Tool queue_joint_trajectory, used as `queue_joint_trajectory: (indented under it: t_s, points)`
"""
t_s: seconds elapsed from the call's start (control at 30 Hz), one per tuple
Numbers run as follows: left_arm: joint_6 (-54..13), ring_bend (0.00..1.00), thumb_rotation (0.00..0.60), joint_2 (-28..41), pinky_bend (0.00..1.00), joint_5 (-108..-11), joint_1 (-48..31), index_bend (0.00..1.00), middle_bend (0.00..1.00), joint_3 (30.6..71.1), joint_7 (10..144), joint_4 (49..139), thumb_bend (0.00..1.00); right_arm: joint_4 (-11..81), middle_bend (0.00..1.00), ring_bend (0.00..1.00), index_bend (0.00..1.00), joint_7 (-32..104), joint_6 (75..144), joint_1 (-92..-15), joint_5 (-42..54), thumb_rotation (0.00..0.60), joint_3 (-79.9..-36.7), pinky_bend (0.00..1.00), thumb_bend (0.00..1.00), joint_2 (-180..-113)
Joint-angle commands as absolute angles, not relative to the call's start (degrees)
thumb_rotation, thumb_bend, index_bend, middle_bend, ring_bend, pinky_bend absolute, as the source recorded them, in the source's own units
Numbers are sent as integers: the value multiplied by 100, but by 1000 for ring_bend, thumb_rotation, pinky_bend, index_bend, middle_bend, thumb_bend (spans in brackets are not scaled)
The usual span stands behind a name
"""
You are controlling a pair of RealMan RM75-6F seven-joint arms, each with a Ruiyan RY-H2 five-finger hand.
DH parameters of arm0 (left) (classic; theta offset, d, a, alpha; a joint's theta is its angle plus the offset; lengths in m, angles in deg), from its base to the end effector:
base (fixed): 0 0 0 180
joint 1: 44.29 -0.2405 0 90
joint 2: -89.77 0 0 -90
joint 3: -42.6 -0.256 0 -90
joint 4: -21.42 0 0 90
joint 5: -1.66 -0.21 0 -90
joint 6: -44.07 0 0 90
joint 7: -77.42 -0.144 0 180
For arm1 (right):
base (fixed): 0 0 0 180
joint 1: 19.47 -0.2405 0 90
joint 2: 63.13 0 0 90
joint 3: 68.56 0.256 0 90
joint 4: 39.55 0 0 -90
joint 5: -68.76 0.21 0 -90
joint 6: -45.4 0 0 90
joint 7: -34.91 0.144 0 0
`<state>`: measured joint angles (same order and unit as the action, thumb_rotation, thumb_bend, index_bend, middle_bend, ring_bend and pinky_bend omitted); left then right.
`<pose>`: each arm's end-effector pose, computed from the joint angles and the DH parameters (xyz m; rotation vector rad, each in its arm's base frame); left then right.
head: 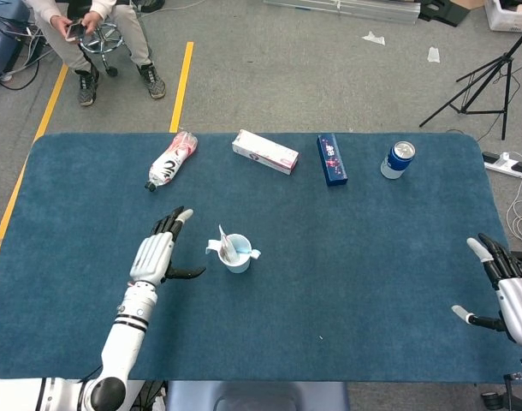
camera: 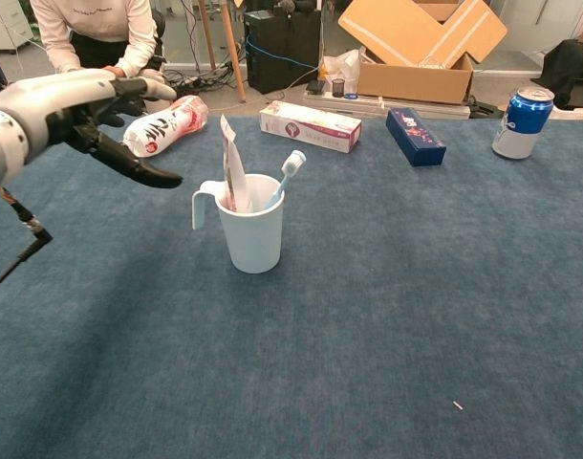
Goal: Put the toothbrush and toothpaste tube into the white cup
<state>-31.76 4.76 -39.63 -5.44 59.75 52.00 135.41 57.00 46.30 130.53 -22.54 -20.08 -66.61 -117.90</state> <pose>-0.1065 0.2998 0.0356 -1.4098 -1.3957 -1.0940 -0.3069 -0.1676 0.1987 1.3766 -0.9981 0.9811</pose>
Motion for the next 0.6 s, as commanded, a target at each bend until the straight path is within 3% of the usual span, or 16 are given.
queue_joint_trajectory:
  t_s: [0.03, 0.37, 0.6]
  points:
    - [-3319, 0, 600, 877, 0, -4145, -775, 0, 0, 5773, 5128, 13865, 122, 5706, 0, 0, 0, 4606, 13044, -2256, -2011, 600, -6667, 150, 0, -11799]
    - [-3200, 0, 600, 2019, 0, -4937, -1310, 0, 0, 4863, 4973, 14112, 122, 5717, 0, 0, 0, 4514, 13029, -2257, -1991, 600, -6667, 150, 0, -11821]
    - [-3060, 0, 600, 2530, 0, -6584, -1659, 0, 0, 3933, 4790, 13418, 123, 5731, 0, 0, 0, 4409, 12957, -2276, -1936, 600, -6668, 150, 0, -11828]
